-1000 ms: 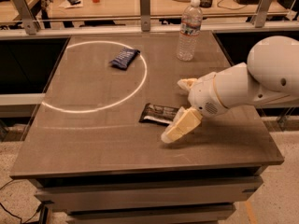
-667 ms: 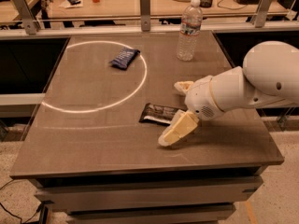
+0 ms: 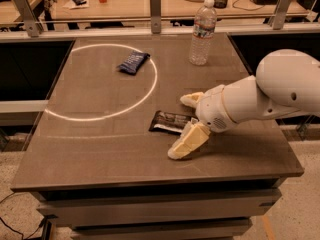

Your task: Move rxbar chocolate near rxbar blueberry

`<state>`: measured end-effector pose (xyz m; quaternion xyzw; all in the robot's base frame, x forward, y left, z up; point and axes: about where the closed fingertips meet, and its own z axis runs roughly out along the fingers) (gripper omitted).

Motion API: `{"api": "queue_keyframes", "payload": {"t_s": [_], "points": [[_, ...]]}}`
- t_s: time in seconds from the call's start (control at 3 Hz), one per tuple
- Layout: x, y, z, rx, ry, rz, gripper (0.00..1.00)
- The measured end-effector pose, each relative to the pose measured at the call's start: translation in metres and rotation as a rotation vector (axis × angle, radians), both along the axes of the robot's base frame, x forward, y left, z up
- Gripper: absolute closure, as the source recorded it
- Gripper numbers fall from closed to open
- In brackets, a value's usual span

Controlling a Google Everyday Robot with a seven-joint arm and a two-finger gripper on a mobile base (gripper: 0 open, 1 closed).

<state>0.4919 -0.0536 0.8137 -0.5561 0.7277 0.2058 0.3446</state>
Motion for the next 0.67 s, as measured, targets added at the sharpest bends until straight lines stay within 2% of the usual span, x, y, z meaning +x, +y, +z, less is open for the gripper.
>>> {"api": "queue_keyframes", "payload": {"t_s": [0.67], "points": [[-0.0006,0.0014,0.0016,-0.002,0.001,0.008,0.65]]}}
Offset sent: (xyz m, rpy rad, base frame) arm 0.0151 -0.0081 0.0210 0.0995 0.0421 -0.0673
